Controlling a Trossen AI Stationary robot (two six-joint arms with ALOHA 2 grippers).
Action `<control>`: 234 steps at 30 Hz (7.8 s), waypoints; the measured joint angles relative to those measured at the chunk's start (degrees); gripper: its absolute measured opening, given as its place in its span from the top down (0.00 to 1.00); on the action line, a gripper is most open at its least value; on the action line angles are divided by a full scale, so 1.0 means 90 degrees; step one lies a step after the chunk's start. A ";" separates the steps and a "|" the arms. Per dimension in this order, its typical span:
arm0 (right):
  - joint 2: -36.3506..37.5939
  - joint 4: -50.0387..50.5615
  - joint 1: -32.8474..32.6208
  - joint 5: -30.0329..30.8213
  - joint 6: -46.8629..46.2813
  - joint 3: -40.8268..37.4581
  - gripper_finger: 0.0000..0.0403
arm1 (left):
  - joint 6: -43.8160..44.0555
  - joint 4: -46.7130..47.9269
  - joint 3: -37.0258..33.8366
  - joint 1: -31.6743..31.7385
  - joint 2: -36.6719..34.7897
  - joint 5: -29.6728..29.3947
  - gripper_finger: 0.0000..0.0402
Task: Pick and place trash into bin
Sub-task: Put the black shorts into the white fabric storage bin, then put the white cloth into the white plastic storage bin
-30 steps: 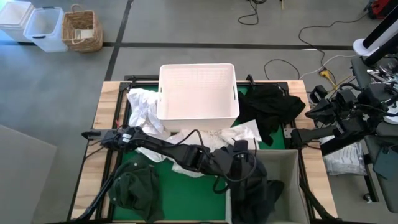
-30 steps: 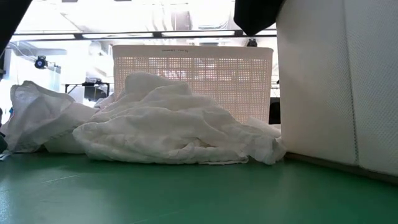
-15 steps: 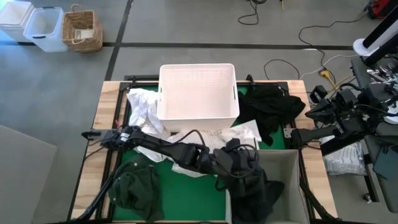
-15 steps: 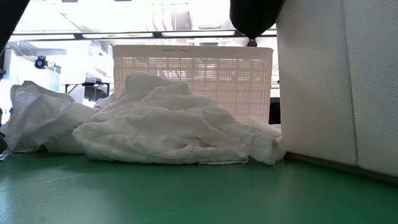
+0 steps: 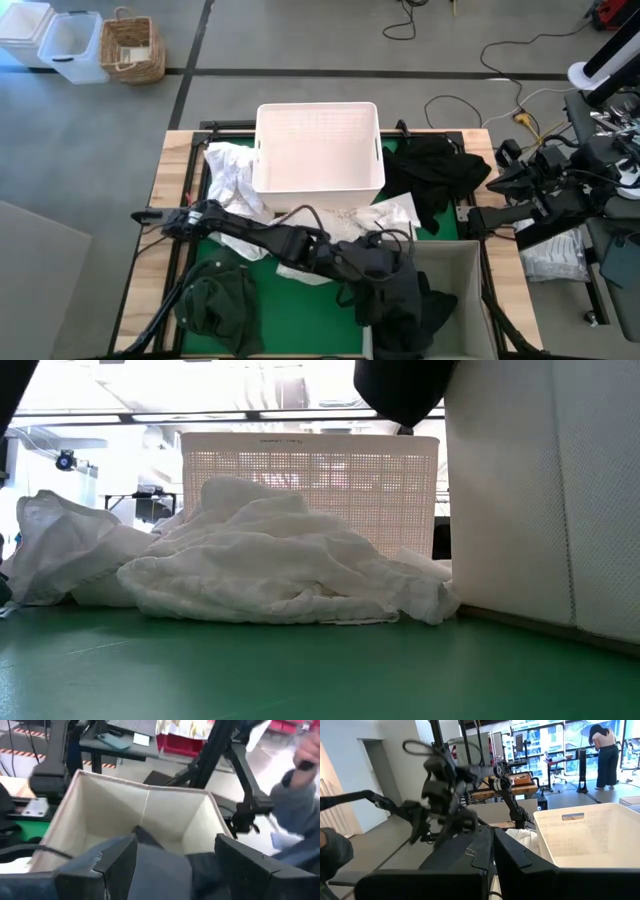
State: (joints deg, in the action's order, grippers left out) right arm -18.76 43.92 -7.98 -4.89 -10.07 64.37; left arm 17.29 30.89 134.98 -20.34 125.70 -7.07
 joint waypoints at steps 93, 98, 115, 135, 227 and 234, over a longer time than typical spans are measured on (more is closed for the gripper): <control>0.0000 0.0003 0.0002 0.0000 -0.0095 -0.0121 0.97 | -0.2102 0.0350 0.0002 -0.0199 0.0449 -0.0344 0.15; 0.0000 -0.0011 0.0004 0.0004 -0.0066 -0.0121 0.97 | -0.1871 -0.0104 0.0000 -0.0110 0.0452 -0.1983 0.15; -0.0053 -0.0101 0.0004 -0.0007 -0.0090 -0.0135 0.97 | -0.2895 -0.0210 -0.0002 -0.0039 0.0497 0.0843 0.16; -0.2252 -0.0151 0.0004 0.0049 0.0193 0.0585 0.97 | -0.3547 0.4198 -0.0058 -0.0026 -0.1044 -0.0325 0.16; -1.0657 -0.0832 0.0057 0.1169 0.1983 0.7823 0.97 | 0.0096 0.2408 -0.8762 -0.1219 -1.0104 -0.4902 0.16; -1.0807 -0.0935 0.0014 0.1171 0.2086 0.7767 0.97 | 0.0089 0.2406 -0.8762 -0.1219 -0.9811 -0.4928 0.16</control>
State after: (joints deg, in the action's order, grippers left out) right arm -116.02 35.50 -7.85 5.65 8.71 134.28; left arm 18.10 52.54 56.12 -31.31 37.41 -51.43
